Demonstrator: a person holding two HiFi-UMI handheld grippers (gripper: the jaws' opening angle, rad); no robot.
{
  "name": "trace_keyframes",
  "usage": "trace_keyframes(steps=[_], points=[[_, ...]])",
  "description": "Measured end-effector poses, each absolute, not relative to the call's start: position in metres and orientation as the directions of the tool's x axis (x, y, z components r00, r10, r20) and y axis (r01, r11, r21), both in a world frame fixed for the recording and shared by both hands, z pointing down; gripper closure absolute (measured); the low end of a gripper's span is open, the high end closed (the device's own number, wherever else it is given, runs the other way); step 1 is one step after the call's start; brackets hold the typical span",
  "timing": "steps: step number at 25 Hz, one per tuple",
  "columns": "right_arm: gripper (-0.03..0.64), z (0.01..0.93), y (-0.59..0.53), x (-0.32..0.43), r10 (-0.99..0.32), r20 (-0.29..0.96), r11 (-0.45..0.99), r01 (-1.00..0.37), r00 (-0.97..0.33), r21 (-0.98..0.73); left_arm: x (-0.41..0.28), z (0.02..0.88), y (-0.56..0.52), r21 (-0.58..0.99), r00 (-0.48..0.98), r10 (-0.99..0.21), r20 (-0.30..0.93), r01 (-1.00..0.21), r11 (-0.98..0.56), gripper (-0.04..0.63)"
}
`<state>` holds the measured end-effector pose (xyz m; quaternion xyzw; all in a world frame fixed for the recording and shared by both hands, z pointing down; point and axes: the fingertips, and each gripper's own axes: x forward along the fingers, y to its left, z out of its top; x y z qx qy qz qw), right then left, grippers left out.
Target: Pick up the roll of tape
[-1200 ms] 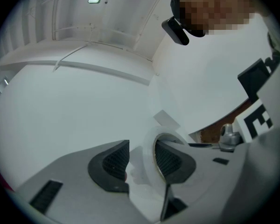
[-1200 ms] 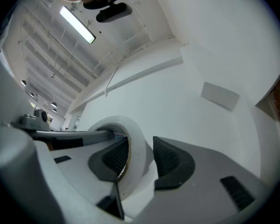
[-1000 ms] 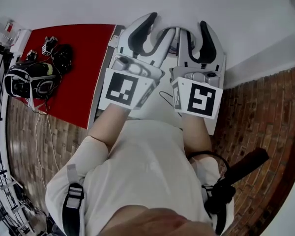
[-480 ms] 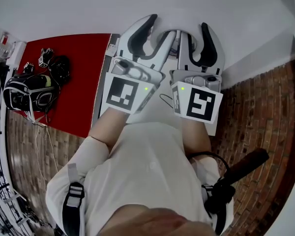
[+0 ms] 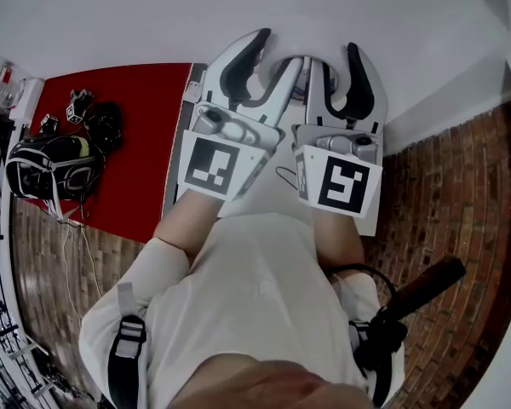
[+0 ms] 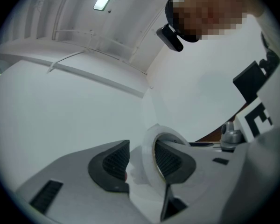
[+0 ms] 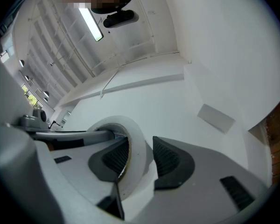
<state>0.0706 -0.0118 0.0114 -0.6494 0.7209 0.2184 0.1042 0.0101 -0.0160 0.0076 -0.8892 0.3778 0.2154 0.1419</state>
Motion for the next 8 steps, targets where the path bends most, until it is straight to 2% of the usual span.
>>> trace_keyframes(steps=[3,8], points=[[0.453,0.011,-0.011,0.073,-0.893,-0.431,0.055,-0.982,-0.13,0.182,0.013,-0.003,-0.013,-0.084,0.614,-0.593,-0.521,-0.728,-0.68,0.43],[0.453,0.011,-0.01,0.079,-0.896,-0.426,0.049,-0.982,-0.125,0.184,0.018,0.017,-0.017,-0.086,0.638,-0.624,-0.451,-0.727,-0.681,0.43]])
